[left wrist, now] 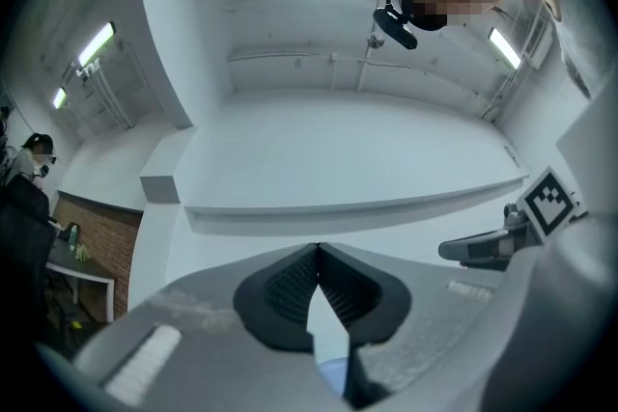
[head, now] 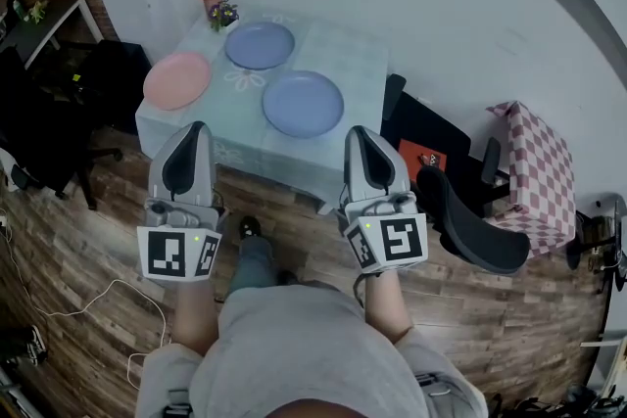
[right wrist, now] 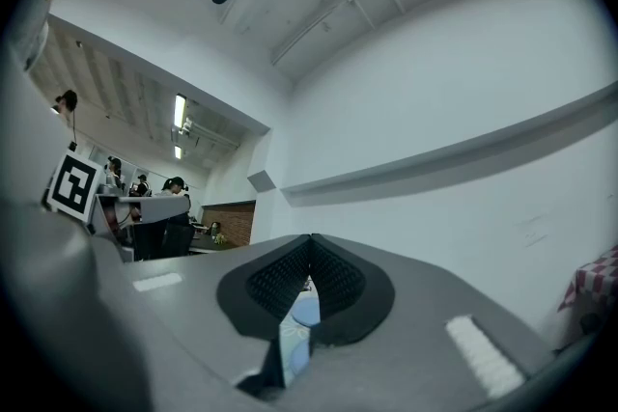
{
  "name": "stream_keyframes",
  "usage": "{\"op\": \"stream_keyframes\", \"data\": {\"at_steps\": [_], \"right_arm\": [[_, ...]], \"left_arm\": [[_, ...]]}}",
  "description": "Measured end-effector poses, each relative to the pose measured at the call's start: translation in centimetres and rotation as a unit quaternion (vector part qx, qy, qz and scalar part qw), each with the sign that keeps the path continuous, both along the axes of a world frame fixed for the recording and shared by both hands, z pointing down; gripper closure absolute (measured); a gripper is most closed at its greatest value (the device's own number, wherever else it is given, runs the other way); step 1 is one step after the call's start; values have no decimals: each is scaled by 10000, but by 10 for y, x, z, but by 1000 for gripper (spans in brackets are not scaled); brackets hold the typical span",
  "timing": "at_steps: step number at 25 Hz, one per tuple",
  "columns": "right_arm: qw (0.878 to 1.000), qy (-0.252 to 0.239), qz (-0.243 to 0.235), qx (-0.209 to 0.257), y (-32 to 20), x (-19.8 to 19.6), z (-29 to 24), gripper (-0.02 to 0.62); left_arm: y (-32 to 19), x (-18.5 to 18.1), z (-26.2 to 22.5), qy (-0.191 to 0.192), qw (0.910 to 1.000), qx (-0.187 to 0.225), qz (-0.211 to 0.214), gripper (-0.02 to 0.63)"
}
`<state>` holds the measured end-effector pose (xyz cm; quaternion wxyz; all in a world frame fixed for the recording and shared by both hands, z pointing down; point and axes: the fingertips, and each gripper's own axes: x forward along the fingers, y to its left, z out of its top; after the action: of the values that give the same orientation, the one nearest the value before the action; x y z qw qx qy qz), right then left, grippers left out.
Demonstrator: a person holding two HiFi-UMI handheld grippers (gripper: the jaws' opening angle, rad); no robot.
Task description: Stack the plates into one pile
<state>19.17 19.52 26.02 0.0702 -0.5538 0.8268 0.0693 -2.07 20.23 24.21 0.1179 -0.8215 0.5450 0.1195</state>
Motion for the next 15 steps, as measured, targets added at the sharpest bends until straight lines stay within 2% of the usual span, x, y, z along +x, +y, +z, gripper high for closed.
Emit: {"op": "stream_keyframes", "data": {"at_steps": [6,15], "right_arm": [[9998,-4,199,-20,-41,3,3,594],[9990,-31,429,-85,-128,-13,2,594]], "left_arm": [[-47,3,4,-69,9998,-7,176,601],[-138,-19,5,-54,9993,-115,351,601]]}}
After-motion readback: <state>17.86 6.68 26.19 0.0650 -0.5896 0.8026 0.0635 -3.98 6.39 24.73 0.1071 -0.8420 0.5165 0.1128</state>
